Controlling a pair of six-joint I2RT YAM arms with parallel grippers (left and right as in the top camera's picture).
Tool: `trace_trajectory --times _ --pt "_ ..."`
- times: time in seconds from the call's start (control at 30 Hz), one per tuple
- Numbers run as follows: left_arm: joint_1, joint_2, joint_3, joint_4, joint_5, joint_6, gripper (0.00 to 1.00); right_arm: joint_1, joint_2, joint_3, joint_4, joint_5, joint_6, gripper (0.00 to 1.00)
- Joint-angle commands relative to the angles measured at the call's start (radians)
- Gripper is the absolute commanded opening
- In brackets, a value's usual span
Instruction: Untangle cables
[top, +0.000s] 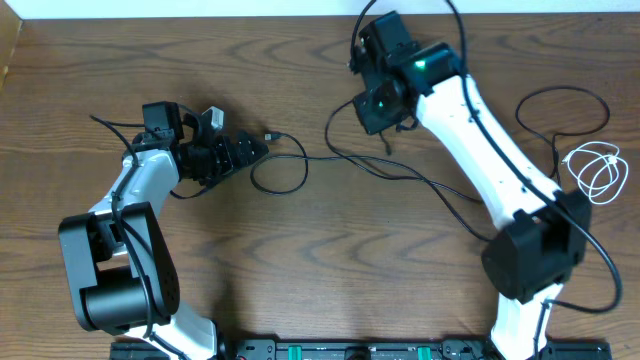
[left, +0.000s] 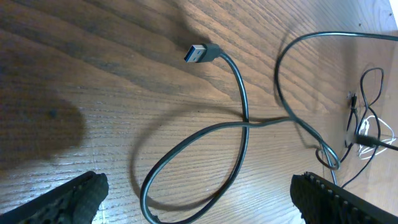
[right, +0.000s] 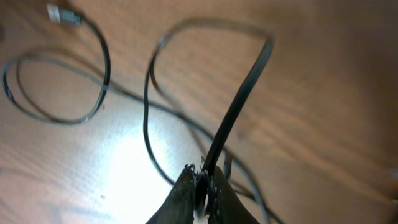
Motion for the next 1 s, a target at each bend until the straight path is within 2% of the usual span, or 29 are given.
trace_trajectory --times 0.0,0.1,0.33,0.53,0.97 --pt "0.005 0.013 0.004 -0.002 -0.01 0.005 0.98 0.0 0.057 0.005 -0.031 -0.084 0.014 0.08" --pt "0.005 0.013 0.004 -0.002 -0.01 0.005 0.98 0.001 0.105 0.005 -0.061 -0.143 0.013 0.11" --pt "0.005 0.013 0.004 -0.002 -0.01 0.005 0.98 0.003 0.193 0.005 -0.093 -0.184 0.008 0.29" --pt "0.005 0.013 0.004 -0.002 -0.01 0.005 0.98 0.019 0.235 0.004 -0.093 -0.183 -0.014 0.57" --pt "0.005 0.013 0.004 -0.002 -0.01 0.005 0.98 0.059 0.294 0.002 -0.09 -0.142 -0.055 0.63"
